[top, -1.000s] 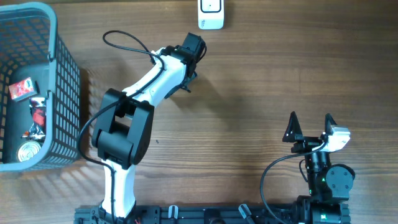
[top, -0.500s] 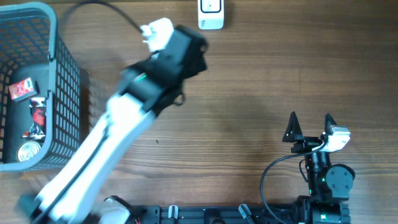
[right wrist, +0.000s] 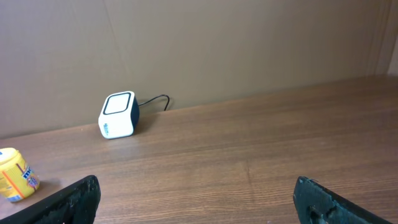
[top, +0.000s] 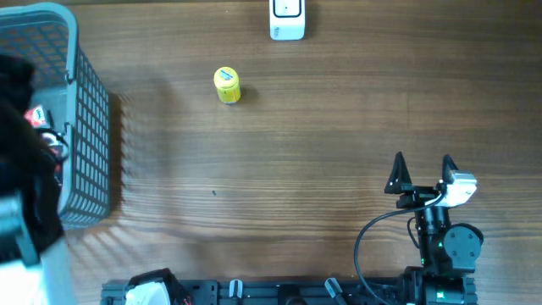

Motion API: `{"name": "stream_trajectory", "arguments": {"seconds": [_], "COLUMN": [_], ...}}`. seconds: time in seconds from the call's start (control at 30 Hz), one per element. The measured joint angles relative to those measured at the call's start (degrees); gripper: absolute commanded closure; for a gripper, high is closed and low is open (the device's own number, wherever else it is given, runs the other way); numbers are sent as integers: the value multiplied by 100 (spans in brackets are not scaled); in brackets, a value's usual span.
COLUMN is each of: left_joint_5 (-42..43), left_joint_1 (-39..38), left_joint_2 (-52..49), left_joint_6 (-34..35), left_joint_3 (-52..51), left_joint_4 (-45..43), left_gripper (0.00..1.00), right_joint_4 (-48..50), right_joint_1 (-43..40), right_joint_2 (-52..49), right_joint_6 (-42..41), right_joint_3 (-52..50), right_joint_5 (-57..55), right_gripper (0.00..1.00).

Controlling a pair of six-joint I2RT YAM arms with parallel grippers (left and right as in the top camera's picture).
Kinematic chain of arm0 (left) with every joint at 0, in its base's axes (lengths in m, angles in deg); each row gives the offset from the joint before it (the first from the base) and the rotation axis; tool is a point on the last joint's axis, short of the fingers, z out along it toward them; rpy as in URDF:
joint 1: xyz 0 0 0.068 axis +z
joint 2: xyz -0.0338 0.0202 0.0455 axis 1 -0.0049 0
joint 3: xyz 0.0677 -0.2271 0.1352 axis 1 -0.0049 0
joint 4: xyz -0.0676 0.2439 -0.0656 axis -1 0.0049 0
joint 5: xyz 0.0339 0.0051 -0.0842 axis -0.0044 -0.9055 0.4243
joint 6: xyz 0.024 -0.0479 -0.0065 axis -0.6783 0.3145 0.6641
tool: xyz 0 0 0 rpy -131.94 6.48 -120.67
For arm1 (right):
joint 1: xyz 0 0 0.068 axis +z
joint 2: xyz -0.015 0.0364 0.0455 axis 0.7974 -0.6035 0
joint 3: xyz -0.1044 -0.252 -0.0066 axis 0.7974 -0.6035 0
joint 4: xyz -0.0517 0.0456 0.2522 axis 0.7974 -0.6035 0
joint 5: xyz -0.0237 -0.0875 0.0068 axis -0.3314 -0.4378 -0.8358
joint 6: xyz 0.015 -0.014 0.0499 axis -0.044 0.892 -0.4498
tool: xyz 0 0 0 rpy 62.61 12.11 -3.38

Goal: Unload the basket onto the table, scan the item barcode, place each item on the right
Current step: 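Return the left gripper to the basket and grasp the red-white box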

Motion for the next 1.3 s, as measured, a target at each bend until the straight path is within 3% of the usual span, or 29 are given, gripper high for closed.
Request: {"name": "stream_trajectory", "arguments": {"seconds": [0.2,0.47,0.97,1.3], "left_joint_5": [748,1123,1180,1178], "left_joint_1": [1132,1432,2004,2048], "left_joint_2": [-1637,-3694,-5093,-5768], "left_joint_6": [-17,-39,157,225], "left_joint_3": [7,-50,-50,-50], "left_joint_4": [238,181,-490,-1392], "left_gripper": [0,0,0,0], "right_joint_4": [-2,0,0,-2], "right_joint_1": [0,0,0,0], "right_joint_2": [0,0,0,0], "right_joint_6": [0,0,0,0], "right_joint_3": [0,0,0,0], "right_joint_5": [0,0,0,0], "right_gripper": [0,0,0,0]}}
